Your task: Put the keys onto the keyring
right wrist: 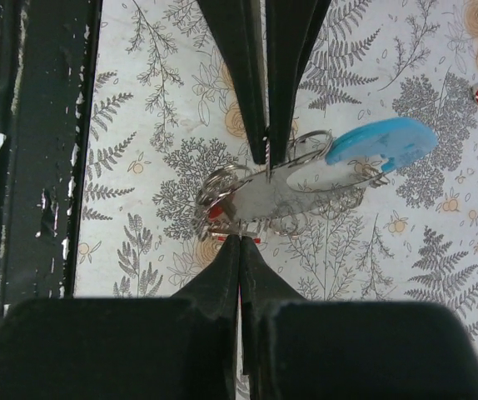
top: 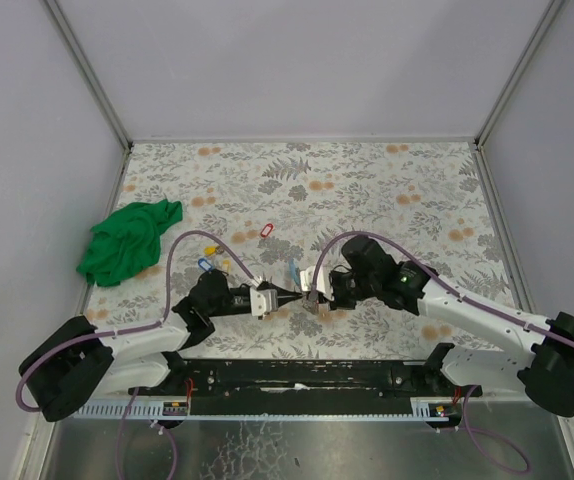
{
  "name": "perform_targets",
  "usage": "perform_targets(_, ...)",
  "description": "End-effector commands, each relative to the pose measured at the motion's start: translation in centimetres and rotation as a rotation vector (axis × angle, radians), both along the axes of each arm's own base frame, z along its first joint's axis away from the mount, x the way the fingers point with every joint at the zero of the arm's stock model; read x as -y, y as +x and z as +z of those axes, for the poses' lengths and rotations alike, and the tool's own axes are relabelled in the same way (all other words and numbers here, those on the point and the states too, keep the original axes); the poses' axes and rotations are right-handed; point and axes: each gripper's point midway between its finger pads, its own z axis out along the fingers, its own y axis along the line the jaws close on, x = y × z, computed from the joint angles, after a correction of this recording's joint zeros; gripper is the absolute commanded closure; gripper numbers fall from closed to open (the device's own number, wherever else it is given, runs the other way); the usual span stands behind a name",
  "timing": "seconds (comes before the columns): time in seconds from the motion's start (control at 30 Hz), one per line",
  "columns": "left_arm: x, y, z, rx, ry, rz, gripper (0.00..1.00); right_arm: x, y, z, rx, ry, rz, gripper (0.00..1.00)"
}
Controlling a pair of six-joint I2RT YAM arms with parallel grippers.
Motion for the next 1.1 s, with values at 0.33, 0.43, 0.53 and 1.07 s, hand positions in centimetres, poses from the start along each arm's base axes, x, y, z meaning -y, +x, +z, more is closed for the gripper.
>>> perform_targets(0.33,0.9,0.4,0.0,0.315,0.067,0.136,1.00,-0.4,0.8,1.2,0.312,0.060,0.037,1.00)
perform_targets(0.43,0.7,-0.1,0.1,0.338,0.047,0.128,1.00,-0.4,0.7,1.2,0.345,0.064,0.044,1.00)
perform_targets(0.53,0.3,-0.2,-0.2,0.353,0.041,0.140,1.00,-0.3,0.6,1.3,0.361,0.074,0.051,1.00)
perform_targets(1.07,0.7,-1.2,-0.2,0.405,0.028,0.101,1.00,-1.1,0.3,0.7,0.462,0.067,0.109,1.00)
